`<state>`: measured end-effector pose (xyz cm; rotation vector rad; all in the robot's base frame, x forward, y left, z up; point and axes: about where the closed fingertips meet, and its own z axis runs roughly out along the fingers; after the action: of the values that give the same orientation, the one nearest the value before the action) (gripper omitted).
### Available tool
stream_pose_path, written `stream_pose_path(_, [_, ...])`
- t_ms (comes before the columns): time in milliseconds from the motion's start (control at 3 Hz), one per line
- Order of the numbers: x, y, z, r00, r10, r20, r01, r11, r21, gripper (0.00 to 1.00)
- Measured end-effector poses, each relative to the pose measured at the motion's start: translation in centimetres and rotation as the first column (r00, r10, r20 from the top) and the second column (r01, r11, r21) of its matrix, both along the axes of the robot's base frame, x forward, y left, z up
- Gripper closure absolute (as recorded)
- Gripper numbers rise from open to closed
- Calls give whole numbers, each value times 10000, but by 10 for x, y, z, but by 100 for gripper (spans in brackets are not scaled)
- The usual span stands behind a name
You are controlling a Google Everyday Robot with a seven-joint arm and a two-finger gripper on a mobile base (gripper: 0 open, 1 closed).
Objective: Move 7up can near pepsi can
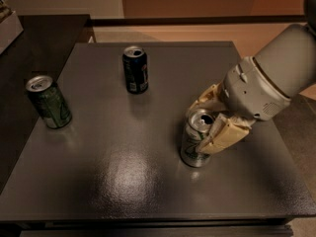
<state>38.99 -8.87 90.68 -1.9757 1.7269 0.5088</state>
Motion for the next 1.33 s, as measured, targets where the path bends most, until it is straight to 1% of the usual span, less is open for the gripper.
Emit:
stream_pose_path(333, [12,5,11,9996,-285,-70,284,9995,-154,89])
stream_pose_path(667, [39,20,23,9969,-791,-50,789,9965,-268,100])
stream_pose_path(1000, [68,38,36,9898,-1416,180,1417,9899,-60,100])
stream_pose_path(1333, [99,56,44,9794,-1984,380,1971,9797,364,100])
